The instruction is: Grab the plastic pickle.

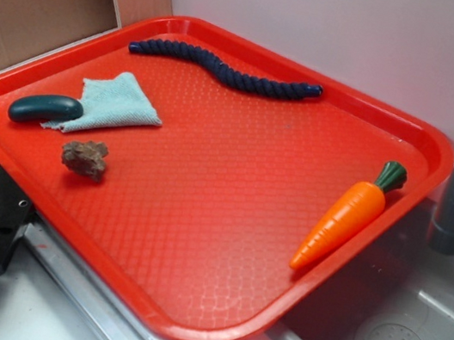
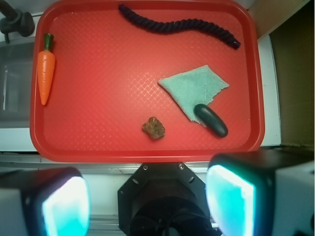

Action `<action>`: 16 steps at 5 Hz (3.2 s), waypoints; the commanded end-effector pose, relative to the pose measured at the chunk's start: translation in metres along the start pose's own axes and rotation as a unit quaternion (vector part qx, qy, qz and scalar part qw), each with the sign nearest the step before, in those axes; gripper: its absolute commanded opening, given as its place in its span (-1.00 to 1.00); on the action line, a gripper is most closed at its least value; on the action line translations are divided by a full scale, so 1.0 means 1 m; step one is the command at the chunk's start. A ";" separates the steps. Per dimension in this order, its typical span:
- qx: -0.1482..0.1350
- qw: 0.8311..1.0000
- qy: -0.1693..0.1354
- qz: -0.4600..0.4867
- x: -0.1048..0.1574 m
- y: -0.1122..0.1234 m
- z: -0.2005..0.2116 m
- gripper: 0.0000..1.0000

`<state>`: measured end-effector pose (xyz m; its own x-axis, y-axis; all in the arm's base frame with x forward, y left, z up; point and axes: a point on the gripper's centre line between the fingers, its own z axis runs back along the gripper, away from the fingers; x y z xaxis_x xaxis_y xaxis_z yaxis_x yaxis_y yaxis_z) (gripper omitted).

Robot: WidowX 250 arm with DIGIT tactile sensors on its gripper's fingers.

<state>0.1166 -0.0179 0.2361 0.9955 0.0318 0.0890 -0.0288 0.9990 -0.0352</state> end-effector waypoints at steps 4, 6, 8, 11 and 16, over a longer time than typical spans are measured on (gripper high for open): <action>0.036 0.993 -0.064 -0.092 -0.006 0.055 -0.056 1.00; 0.087 0.980 -0.064 -0.167 0.006 0.088 -0.122 1.00; 0.138 0.963 -0.066 -0.221 0.021 0.109 -0.169 1.00; 0.156 0.957 -0.028 -0.242 0.026 0.118 -0.217 -1.00; 0.104 0.992 0.022 -0.074 0.067 0.062 -0.138 -1.00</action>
<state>0.1834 0.0365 0.0919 0.9945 -0.1047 0.0065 0.1021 0.9803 0.1692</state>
